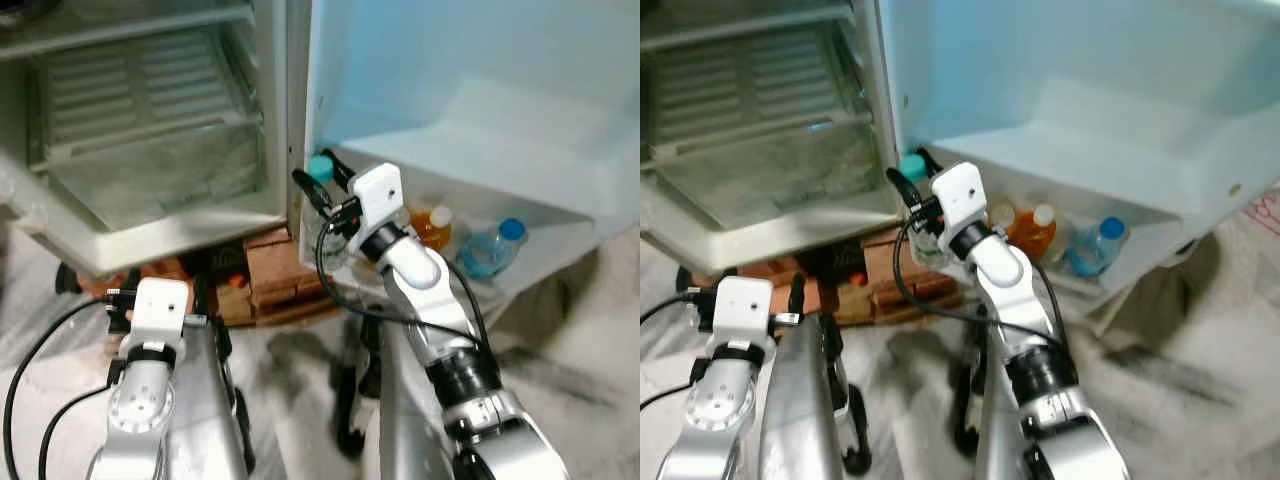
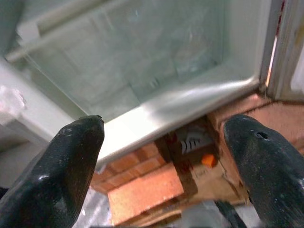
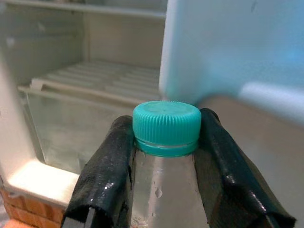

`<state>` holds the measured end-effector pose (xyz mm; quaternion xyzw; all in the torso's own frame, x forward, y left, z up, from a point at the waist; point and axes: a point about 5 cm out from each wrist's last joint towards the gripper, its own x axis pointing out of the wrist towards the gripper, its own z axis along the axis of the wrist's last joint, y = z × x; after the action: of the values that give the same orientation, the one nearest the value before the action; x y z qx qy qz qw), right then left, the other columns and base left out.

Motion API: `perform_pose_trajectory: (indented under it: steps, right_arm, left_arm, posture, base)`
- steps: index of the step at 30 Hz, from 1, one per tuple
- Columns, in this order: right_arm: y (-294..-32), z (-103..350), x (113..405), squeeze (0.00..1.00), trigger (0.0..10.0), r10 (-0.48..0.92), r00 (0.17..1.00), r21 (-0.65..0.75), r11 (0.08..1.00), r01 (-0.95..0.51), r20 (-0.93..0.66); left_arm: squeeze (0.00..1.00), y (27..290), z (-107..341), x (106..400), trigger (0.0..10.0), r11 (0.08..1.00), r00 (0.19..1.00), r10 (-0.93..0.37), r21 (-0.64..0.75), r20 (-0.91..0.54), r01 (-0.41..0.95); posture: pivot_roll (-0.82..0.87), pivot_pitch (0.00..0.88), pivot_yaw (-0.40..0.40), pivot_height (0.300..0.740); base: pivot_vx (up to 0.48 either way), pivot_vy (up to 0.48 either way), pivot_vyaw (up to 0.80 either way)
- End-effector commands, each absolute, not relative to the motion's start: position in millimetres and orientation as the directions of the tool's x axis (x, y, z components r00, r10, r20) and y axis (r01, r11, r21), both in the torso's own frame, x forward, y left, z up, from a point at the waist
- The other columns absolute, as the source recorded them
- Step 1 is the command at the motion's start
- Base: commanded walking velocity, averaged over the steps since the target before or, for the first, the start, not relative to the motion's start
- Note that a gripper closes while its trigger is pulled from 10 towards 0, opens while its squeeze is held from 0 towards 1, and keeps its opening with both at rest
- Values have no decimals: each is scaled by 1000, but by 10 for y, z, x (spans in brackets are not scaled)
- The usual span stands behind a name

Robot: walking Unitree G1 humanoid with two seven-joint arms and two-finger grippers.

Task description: Restocking fridge

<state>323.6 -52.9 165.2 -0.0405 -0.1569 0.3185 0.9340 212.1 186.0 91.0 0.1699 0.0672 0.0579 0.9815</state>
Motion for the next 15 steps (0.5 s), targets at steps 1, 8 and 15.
perform_pose_trajectory:
  steps: [1,8,15]
  right_arm:
    - [-542,1750,3314,0,10000,572,757,-228,820,-525,315]
    - [-492,1850,3461,0,10000,554,746,-459,806,-373,368]
    - [-454,2089,3500,0,10000,543,685,-496,816,-296,485]
  left_arm:
    - [0,1859,943,2069,10000,930,984,140,354,-109,-93]
    - [0,1835,1013,2049,10000,925,988,127,371,-86,-87]
    - [0,1836,1039,2042,10000,924,988,130,372,-80,-91]
  posture:
    - [132,284,-65,496]
    - [154,304,-75,496]
    - [161,311,-78,496]
  base:
    - [0,0,0]
    - [0,0,0]
    - [0,0,0]
